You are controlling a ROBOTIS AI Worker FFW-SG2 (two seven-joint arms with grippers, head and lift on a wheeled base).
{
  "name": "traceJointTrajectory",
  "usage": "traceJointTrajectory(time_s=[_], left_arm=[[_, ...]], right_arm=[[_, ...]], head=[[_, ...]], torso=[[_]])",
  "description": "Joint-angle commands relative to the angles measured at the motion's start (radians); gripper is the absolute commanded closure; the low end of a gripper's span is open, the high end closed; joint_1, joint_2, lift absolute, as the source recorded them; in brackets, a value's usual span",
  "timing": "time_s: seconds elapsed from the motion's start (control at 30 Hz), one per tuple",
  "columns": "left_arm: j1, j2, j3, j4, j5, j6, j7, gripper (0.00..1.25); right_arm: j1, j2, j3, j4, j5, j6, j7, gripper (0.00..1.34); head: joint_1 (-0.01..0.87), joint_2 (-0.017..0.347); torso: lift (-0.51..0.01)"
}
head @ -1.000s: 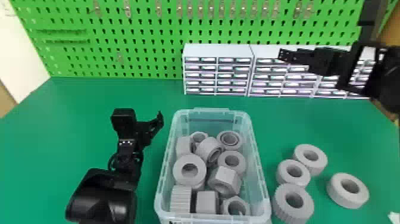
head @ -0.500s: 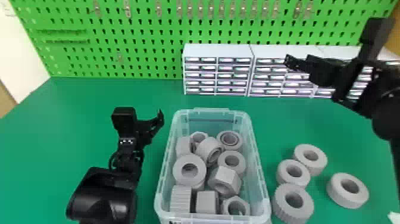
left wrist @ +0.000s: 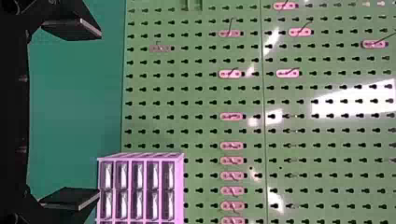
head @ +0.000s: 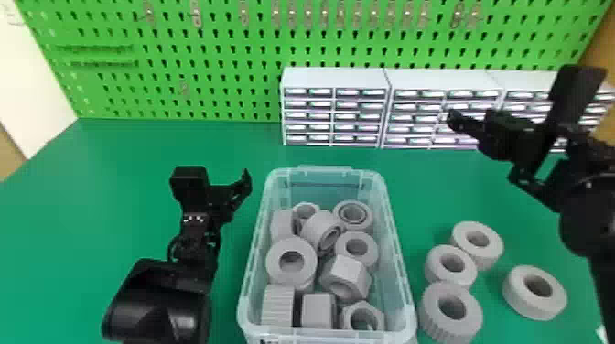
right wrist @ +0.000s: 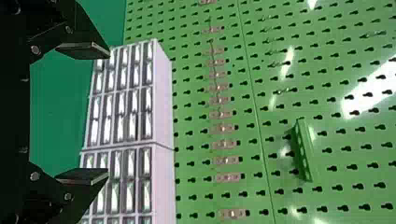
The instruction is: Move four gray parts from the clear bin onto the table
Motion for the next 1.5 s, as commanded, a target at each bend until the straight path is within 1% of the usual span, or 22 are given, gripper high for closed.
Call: traceJointTrajectory(time_s=[0.0,0.1,0.2,0.3,0.33,0.53,0.77,0.93,1.23,1.47], left_arm=[[0.005,-0.006,0.007,0.0,0.0,-0.011,0.0,0.1],[0.005,-0.009,0.01,0.0,0.0,-0.02,0.0,0.1],[0.005,-0.011,0.013,0.0,0.0,-0.034,0.0,0.1],[0.005,-0.014,0.014,0.0,0.0,-0.043,0.0,0.1],[0.004,-0.014,0.013,0.0,0.0,-0.045,0.0,0.1],[0.001,-0.018,0.013,0.0,0.0,-0.06,0.0,0.1],[-0.001,-0.023,0.013,-0.002,0.008,-0.077,0.0,0.1],[-0.001,-0.023,0.007,-0.002,0.017,-0.097,0.0,0.1],[0.002,-0.023,0.005,-0.018,0.023,-0.102,-0.001,0.1],[0.007,-0.023,0.001,-0.028,0.029,-0.102,-0.003,0.1]], right_arm=[[0.043,0.01,-0.007,-0.008,0.029,-0.049,-0.025,0.38],[0.071,0.02,-0.016,-0.014,0.057,-0.09,-0.043,0.38],[0.102,0.038,-0.03,-0.023,0.089,-0.139,-0.068,0.38],[0.129,0.058,-0.045,-0.023,0.107,-0.196,-0.088,0.38],[0.134,0.061,-0.047,-0.023,0.107,-0.208,-0.094,0.38],[0.171,0.066,-0.048,-0.023,0.135,-0.285,-0.129,0.38],[0.226,0.084,-0.055,-0.023,0.15,-0.382,-0.197,0.38],[0.266,0.09,-0.051,-0.023,0.15,-0.437,-0.23,0.38],[0.306,0.096,-0.055,-0.023,0.147,-0.481,-0.252,0.4],[0.313,0.089,-0.05,-0.029,0.143,-0.481,-0.252,0.41]], head=[[0.693,0.072],[0.693,0.072],[0.693,0.072],[0.693,0.072],[0.693,0.072],[0.693,0.072],[0.693,0.072],[0.693,0.072],[0.693,0.072],[0.693,0.072]], torso=[[-0.052],[-0.052],[-0.052],[-0.052],[-0.052],[-0.052],[-0.052],[-0.052],[-0.052],[-0.052]])
